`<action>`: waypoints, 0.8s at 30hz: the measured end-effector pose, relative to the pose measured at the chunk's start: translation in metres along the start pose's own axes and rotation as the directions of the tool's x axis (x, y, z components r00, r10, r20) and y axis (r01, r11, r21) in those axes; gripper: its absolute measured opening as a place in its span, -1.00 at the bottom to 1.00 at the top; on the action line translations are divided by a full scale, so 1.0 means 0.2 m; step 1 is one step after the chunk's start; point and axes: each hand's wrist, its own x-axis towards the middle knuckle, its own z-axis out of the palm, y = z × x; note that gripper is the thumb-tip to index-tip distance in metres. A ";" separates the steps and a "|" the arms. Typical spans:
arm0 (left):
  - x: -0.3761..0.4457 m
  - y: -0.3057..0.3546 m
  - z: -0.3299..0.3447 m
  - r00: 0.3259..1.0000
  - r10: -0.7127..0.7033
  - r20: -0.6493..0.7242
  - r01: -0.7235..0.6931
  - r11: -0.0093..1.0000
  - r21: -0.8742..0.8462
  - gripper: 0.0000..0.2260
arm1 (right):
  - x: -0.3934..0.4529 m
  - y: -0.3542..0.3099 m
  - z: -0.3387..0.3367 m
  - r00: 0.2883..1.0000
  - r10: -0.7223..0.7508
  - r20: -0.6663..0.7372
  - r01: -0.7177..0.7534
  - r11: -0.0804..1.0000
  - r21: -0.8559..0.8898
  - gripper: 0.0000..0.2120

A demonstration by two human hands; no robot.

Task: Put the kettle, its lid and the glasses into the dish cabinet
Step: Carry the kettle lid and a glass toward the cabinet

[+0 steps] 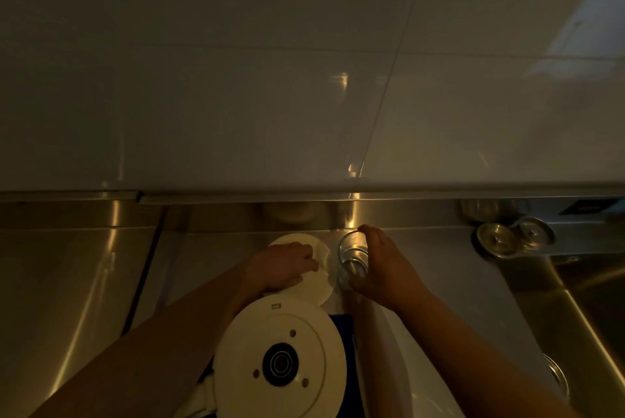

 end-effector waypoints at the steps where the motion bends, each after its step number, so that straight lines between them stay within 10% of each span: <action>1: 0.01 0.00 0.01 1.000 0.000 -0.003 0.000 1.000 0.002 -0.62 | 0.00 0.00 0.00 1.000 -0.004 -0.006 0.004 1.000 0.000 -0.14; 13: -0.06 -0.01 -0.03 0.990 -0.135 0.047 0.132 0.989 0.060 -0.49 | -0.08 -0.03 0.04 0.998 0.033 -0.050 -0.036 0.997 -0.065 -0.09; 24: -0.52 0.16 -0.46 0.870 -0.431 -0.240 0.468 0.874 0.129 -0.46 | -0.20 -0.34 -0.34 0.931 -0.290 -0.221 0.291 0.956 -0.028 -0.14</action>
